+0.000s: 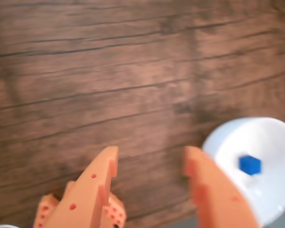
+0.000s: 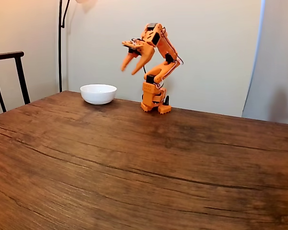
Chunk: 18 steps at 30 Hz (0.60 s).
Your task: Grasp the cube and drop it in the bowl
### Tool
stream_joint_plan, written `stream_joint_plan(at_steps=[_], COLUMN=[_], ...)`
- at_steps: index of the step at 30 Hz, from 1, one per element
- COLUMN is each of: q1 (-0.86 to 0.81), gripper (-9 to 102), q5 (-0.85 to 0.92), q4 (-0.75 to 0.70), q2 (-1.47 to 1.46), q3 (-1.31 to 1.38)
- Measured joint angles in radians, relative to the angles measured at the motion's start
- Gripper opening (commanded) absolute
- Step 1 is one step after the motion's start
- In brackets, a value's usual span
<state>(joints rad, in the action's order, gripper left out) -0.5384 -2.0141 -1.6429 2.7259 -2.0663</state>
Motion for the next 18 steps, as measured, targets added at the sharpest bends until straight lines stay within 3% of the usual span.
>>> stream_joint_plan(at_steps=[4,18], q1=[0.129,0.290], gripper=[0,-1], q5=[0.044,0.055], q4=[0.002,0.015], q2=[0.037,0.425], q3=[-0.044,-0.238])
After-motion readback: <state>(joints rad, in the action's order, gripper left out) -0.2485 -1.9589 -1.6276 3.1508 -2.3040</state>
